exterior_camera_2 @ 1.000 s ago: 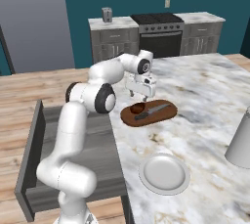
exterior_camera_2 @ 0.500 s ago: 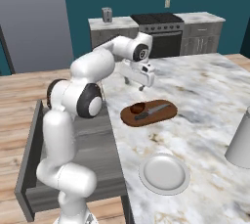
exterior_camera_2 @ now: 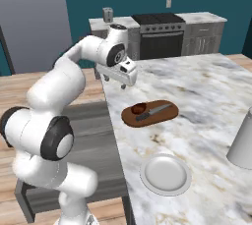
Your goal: Pick up the knife from the drawer and place it on the cutting board. Then place the meat from the plate to the cutting board.
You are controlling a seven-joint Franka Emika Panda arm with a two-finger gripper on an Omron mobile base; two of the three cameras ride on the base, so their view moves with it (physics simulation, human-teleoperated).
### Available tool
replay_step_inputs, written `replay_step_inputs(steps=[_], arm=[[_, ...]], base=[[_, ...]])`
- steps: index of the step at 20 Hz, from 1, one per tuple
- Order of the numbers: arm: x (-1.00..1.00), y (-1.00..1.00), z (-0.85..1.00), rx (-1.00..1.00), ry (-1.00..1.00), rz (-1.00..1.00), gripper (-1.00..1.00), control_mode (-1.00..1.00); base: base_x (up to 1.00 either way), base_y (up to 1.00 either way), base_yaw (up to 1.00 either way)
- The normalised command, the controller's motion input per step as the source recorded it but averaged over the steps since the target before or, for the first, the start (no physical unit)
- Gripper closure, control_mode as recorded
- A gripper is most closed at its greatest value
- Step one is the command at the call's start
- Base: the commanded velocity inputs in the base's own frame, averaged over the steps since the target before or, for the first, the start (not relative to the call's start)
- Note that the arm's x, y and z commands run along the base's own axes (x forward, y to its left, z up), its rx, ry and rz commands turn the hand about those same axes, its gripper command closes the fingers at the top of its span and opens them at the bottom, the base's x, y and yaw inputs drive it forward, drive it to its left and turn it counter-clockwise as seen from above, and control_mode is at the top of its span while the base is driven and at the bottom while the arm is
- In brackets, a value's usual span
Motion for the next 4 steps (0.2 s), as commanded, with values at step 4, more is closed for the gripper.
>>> replay_step_inputs(steps=[4], arm=[[-1.0,0.61,0.49,-0.15,-0.3,0.03,-1.0,-1.0]], base=[[0.0,0.0,0.0]])
